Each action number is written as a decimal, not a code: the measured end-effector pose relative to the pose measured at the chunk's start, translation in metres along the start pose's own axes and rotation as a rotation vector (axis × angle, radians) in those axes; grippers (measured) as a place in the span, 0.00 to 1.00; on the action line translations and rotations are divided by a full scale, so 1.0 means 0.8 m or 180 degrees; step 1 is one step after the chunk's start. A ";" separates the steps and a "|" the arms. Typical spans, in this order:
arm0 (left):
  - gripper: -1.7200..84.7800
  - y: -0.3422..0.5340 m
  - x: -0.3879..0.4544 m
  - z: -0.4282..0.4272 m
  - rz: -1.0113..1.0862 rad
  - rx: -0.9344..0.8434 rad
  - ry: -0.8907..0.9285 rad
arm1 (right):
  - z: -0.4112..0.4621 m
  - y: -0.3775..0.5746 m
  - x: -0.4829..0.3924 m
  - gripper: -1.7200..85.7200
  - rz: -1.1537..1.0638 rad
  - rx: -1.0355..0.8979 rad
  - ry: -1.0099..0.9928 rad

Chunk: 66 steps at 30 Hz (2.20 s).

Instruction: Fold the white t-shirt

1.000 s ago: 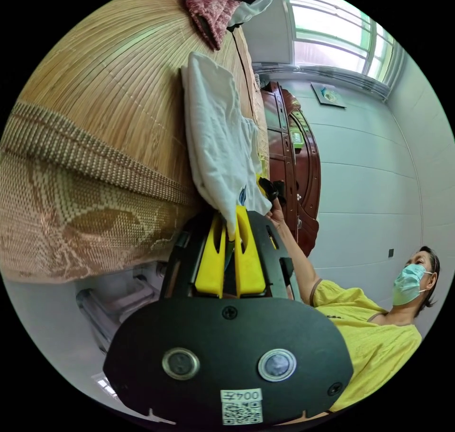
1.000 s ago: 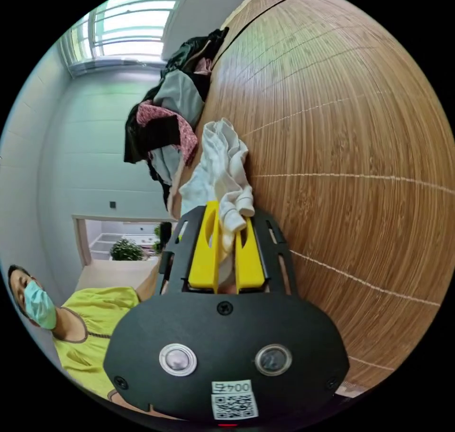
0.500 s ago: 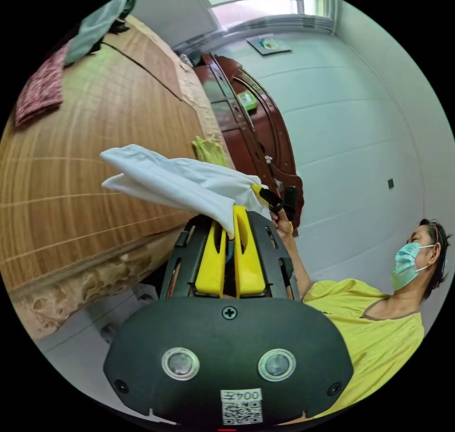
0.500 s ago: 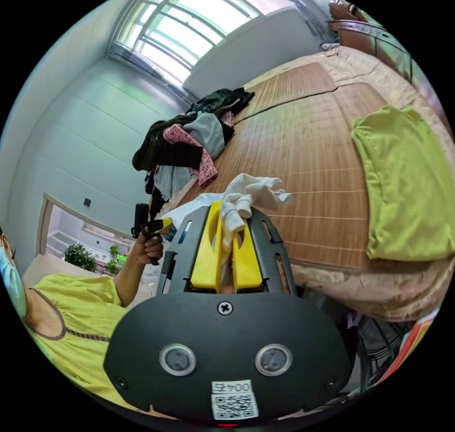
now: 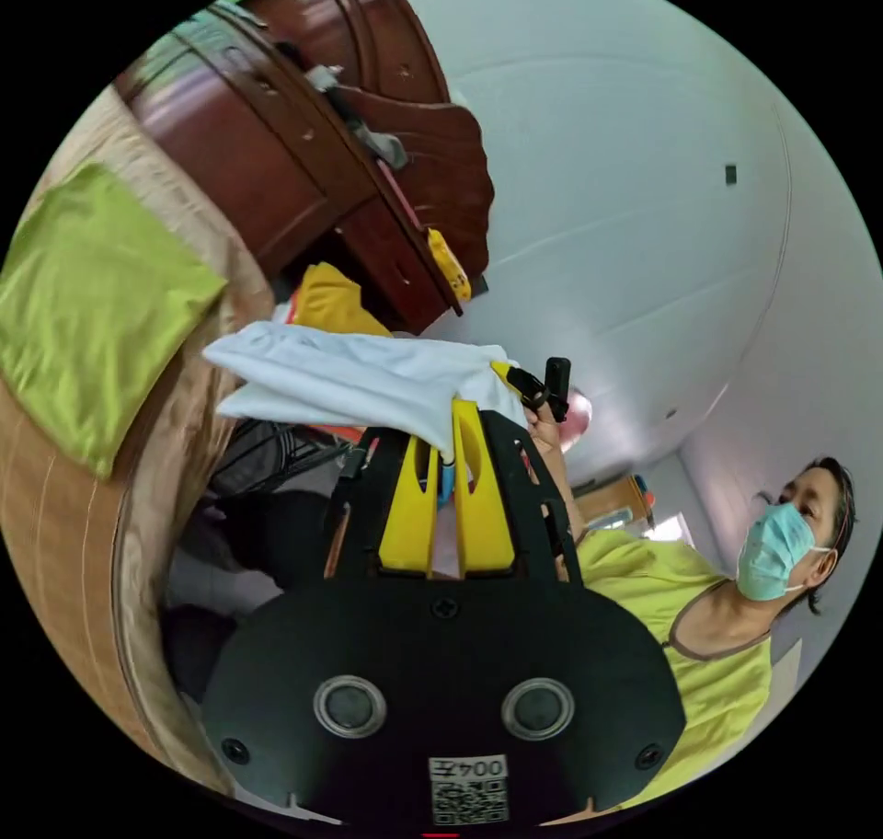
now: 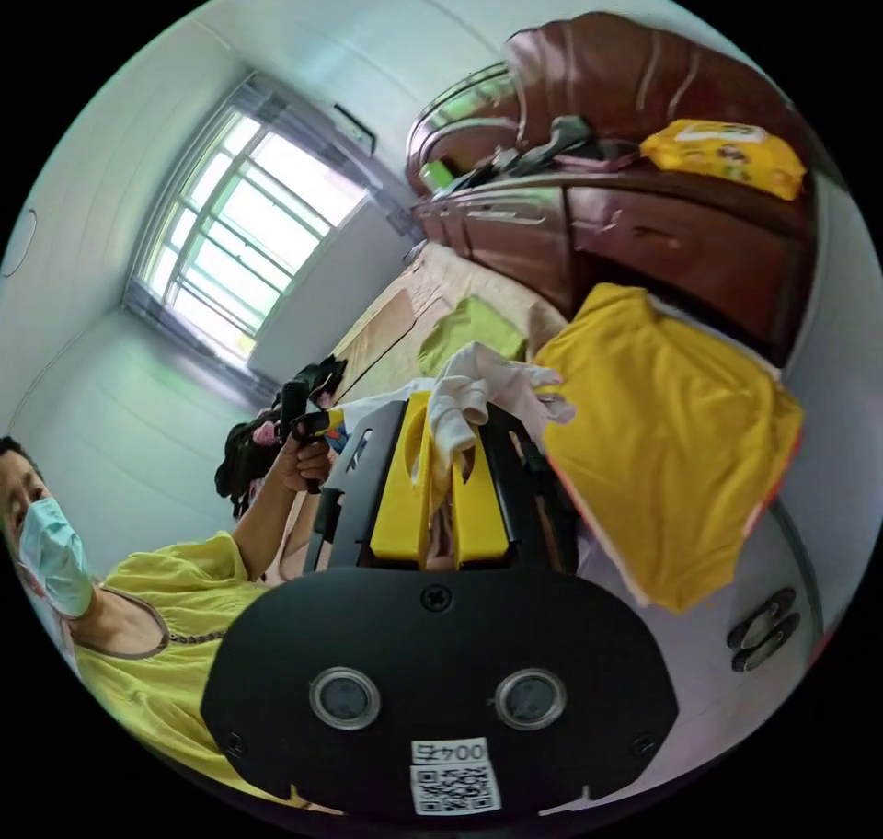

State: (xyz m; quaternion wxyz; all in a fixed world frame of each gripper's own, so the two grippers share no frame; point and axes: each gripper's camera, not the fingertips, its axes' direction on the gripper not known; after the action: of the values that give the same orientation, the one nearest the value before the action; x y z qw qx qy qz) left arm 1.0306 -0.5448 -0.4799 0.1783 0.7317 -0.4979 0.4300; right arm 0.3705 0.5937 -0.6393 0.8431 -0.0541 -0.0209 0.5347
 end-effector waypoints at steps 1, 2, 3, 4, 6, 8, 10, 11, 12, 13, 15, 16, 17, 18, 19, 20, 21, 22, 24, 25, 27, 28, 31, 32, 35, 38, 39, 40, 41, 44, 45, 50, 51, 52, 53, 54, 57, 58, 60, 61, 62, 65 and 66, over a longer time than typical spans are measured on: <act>0.07 -0.048 -0.002 0.049 0.0135 -0.0133 0.0009 | -0.047 -0.002 0.009 0.06 0.0048 0.0156 0.0079; 0.07 -0.093 0.000 0.095 0.0308 -0.0248 0.0028 | -0.070 -0.003 0.012 0.06 0.0058 0.0242 0.0123; 0.07 -0.114 0.002 0.116 0.0409 -0.0313 0.0044 | -0.115 -0.003 0.015 0.05 0.0059 0.0421 0.0197; 0.07 -0.151 0.004 0.158 0.0601 -0.0444 0.0063 | -0.156 0.000 0.017 0.06 0.0059 0.0605 0.0268; 0.07 -0.196 -0.005 0.219 0.0832 -0.0678 0.0056 | -0.206 0.010 0.025 0.06 0.0113 0.0835 0.0380; 0.07 -0.242 -0.063 0.307 0.0821 -0.1104 -0.0035 | -0.236 0.029 0.047 0.06 0.0333 0.1008 0.0468; 0.07 -0.262 -0.140 0.375 0.0536 -0.1453 -0.0071 | -0.234 0.066 0.103 0.06 0.0872 0.1013 0.0407; 0.07 -0.268 -0.200 0.417 0.0247 -0.1608 -0.0072 | -0.227 0.077 0.121 0.06 0.1027 0.0971 0.0355; 0.07 -0.269 -0.229 0.437 0.0122 -0.1672 -0.0100 | -0.210 0.100 0.154 0.06 0.1317 0.0881 0.0250; 0.07 -0.268 -0.281 0.474 -0.0063 -0.1811 -0.0233 | -0.194 0.121 0.180 0.06 0.1511 0.0826 0.0210; 0.07 -0.263 -0.338 0.520 -0.0186 -0.1963 -0.0429 | -0.182 0.149 0.208 0.06 0.1727 0.0849 0.0035; 0.07 -0.261 -0.367 0.541 -0.0254 -0.1957 -0.0426 | -0.186 0.162 0.217 0.06 0.1786 0.0954 -0.0092; 0.07 -0.263 -0.389 0.554 -0.0313 -0.1895 -0.0316 | -0.191 0.168 0.218 0.06 0.1797 0.1013 -0.0132; 0.07 -0.264 -0.398 0.560 -0.0320 -0.1885 -0.0263 | -0.201 0.173 0.216 0.06 0.1782 0.1069 -0.0170; 0.07 -0.268 -0.411 0.571 -0.0295 -0.1914 -0.0207 | -0.210 0.176 0.210 0.06 0.1765 0.1054 -0.0164; 0.07 -0.272 -0.421 0.581 -0.0256 -0.1977 -0.0179 | -0.215 0.176 0.207 0.06 0.1753 0.1039 -0.0156; 0.07 -0.274 -0.427 0.586 -0.0236 -0.2008 -0.0162 | -0.224 0.177 0.201 0.06 0.1731 0.1015 -0.0131; 0.08 -0.276 -0.441 0.594 -0.0224 -0.2019 -0.0136 | -0.232 0.179 0.194 0.07 0.1663 0.1029 -0.0112; 0.08 -0.273 -0.468 0.603 -0.0288 -0.1989 -0.0088 | -0.244 0.186 0.187 0.08 0.1571 0.1060 -0.0131; 0.08 -0.268 -0.486 0.606 -0.0325 -0.1936 -0.0011 | -0.252 0.194 0.181 0.10 0.1479 0.1098 -0.0188; 0.08 -0.258 -0.513 0.603 -0.0345 -0.1783 0.0123 | -0.264 0.209 0.170 0.13 0.1362 0.1133 -0.0200; 0.09 -0.251 -0.531 0.598 -0.0354 -0.1643 0.0216 | -0.271 0.219 0.160 0.16 0.1281 0.1109 -0.0133; 0.09 -0.226 -0.573 0.580 -0.0379 -0.1224 0.0362 | -0.289 0.249 0.131 0.17 0.1096 0.1119 -0.0037; 0.10 -0.214 -0.588 0.575 -0.0368 -0.1075 0.0419 | -0.291 0.254 0.124 0.17 0.1053 0.1108 -0.0015; 0.11 -0.184 -0.616 0.576 -0.0298 -0.0900 0.0441 | -0.293 0.273 0.087 0.16 0.0795 0.0979 0.0210; 0.11 -0.158 -0.634 0.583 -0.0186 -0.0740 0.0408 | -0.282 0.278 0.047 0.16 0.0456 0.0762 0.0683; 0.12 -0.154 -0.637 0.584 -0.0157 -0.0714 0.0395 | -0.273 0.276 0.033 0.16 0.0337 0.0632 0.0880; 0.12 -0.147 -0.641 0.587 -0.0093 -0.0657 0.0367 | -0.265 0.273 0.021 0.16 0.0245 0.0518 0.1018; 0.12 -0.140 -0.647 0.588 -0.0058 -0.0595 0.0334 | -0.261 0.271 0.016 0.16 0.0206 0.0475 0.1066; 0.12 -0.123 -0.663 0.587 -0.0045 -0.0442 0.0277 | -0.247 0.264 0.001 0.12 0.0200 0.0360 0.1248; 0.12 -0.120 -0.666 0.587 -0.0049 -0.0421 0.0255 | -0.245 0.262 -0.003 0.09 0.0251 0.0333 0.1223; 0.12 -0.096 -0.688 0.598 -0.0046 -0.0448 0.0076 | -0.244 0.262 -0.041 0.04 0.0526 0.0265 0.1297; 0.12 -0.094 -0.689 0.598 -0.0035 -0.0425 0.0041 | -0.245 0.266 -0.047 0.04 0.0641 0.0254 0.1589; 0.13 -0.088 -0.691 0.597 0.0001 -0.0374 -0.0026 | -0.253 0.268 -0.057 0.04 0.0665 0.0382 0.1885; 0.13 -0.083 -0.691 0.596 0.0036 -0.0329 -0.0097 | -0.259 0.267 -0.063 0.04 0.0665 0.0484 0.1985; 0.13 -0.080 -0.691 0.595 0.0065 -0.0313 -0.0130 | -0.272 0.262 -0.078 0.05 0.0627 0.0749 0.2069; 0.13 -0.065 -0.693 0.602 0.0181 -0.0420 -0.0293 | -0.272 0.211 -0.119 0.08 0.0199 0.0986 0.1795; 0.13 -0.059 -0.694 0.604 0.0207 -0.0461 -0.0359 | -0.256 0.178 -0.131 0.09 0.0051 0.0889 0.1610; 0.13 -0.049 -0.697 0.607 0.0237 -0.0450 -0.0379 | -0.222 0.124 -0.148 0.10 -0.0210 0.0704 0.1369; 0.13 -0.043 -0.700 0.608 0.0227 -0.0405 -0.0335 | -0.194 0.086 -0.154 0.11 -0.0347 0.0529 0.1333; 0.14 -0.036 -0.702 0.610 0.0211 -0.0352 -0.0298 | -0.180 0.067 -0.156 0.11 -0.0420 0.0432 0.1352; 0.14 -0.024 -0.702 0.612 0.0239 -0.0275 -0.0329 | -0.109 -0.021 -0.158 0.12 -0.0719 -0.0014 0.1536; 0.14 -0.021 -0.702 0.611 0.0246 -0.0257 -0.0333 | -0.082 -0.051 -0.157 0.13 -0.0820 -0.0241 0.1517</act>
State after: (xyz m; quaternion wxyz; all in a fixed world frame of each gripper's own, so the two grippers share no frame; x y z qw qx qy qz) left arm 1.1912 -0.5512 -1.2073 0.1646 0.7257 -0.5513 0.3773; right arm 0.3598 0.4583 -0.6969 0.8827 -0.2067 0.1514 0.3940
